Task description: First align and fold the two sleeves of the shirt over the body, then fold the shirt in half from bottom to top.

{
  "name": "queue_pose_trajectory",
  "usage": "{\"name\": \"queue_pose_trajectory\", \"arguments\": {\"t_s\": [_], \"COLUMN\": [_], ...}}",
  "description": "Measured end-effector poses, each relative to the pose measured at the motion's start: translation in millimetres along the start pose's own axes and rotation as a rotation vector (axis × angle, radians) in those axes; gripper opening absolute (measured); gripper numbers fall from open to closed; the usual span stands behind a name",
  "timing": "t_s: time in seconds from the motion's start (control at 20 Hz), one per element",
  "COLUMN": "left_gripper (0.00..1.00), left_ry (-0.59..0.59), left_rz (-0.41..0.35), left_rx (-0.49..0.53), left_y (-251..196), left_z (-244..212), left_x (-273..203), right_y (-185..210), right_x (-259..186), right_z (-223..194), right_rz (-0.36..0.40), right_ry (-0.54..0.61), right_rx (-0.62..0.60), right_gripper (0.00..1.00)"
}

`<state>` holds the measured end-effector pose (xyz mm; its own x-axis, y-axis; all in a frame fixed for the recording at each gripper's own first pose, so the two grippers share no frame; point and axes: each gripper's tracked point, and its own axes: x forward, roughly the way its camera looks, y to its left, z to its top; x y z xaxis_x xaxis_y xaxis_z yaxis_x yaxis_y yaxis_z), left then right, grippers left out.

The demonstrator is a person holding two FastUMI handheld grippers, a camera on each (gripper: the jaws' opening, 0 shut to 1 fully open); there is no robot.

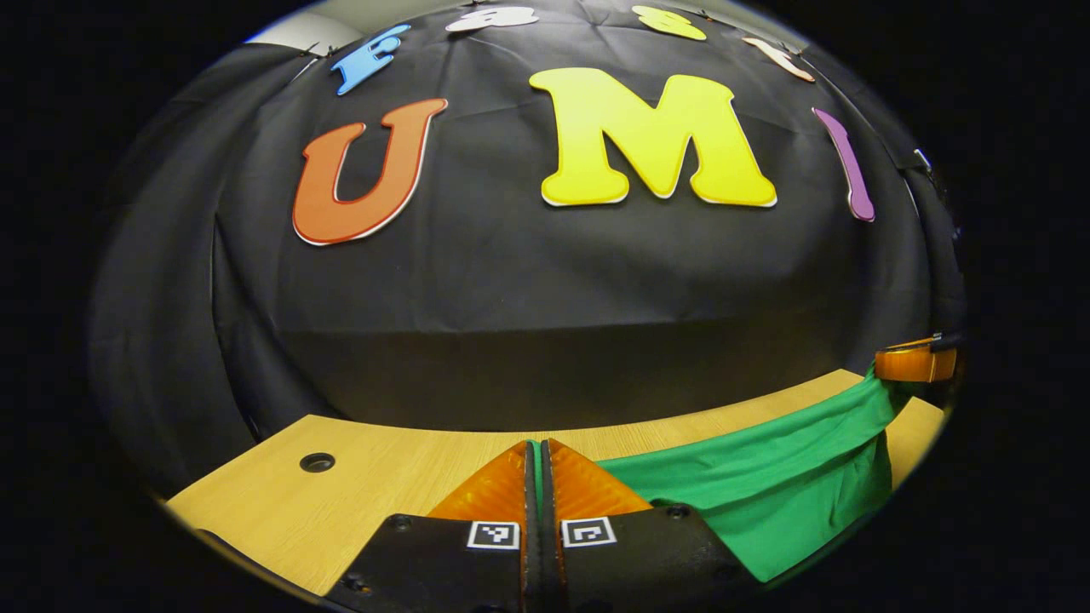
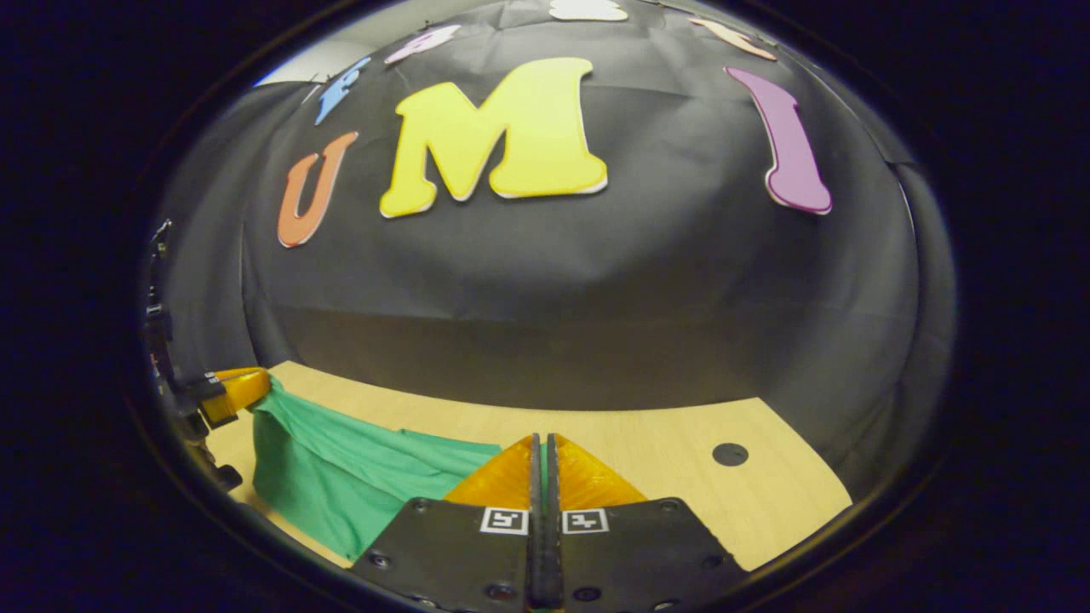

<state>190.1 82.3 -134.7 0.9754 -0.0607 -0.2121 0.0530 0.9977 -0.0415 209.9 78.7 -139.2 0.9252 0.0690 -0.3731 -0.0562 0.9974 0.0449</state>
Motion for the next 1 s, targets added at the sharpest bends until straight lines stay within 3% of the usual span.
{"name": "queue_pose_trajectory", "arguments": {"t_s": [0.15,0.35,0.55,0.65,0.75,0.8,0.9,1.0], "left_gripper": [0.05,0.05,0.06,0.1,0.39,0.59,1.0,1.0], "left_ry": [-0.038,-0.025,0.005,0.015,0.035,0.054,0.092,0.112], "left_rz": [-0.029,-0.034,-0.024,-0.024,0.002,0.007,0.01,0.033], "left_rx": [0.024,0.134,0.121,0.096,0.087,0.077,0.034,-0.021], "left_y": [-11,-18,-10,-7,0,2,4,11], "left_z": [-4,-23,-36,-39,-44,-48,-53,-55], "left_x": [30,58,58,53,49,47,30,16], "right_y": [-9,-13,-5,-11,-10,-19,-28,-27], "right_x": [42,81,90,92,83,77,62,42], "right_z": [-13,-18,-31,-34,-30,-29,-24,-16], "right_rz": [-0.025,-0.081,-0.09,-0.108,-0.096,-0.122,-0.148,-0.123], "right_ry": [0.035,-0.008,0.017,0.024,0.029,0.035,0.049,0.054], "right_rx": [-0.005,-0.117,-0.146,-0.11,-0.102,-0.12,-0.114,-0.058], "right_gripper": [0.0,0.0,0.0,0.07,0.67,0.97,0.95,0.96]}}
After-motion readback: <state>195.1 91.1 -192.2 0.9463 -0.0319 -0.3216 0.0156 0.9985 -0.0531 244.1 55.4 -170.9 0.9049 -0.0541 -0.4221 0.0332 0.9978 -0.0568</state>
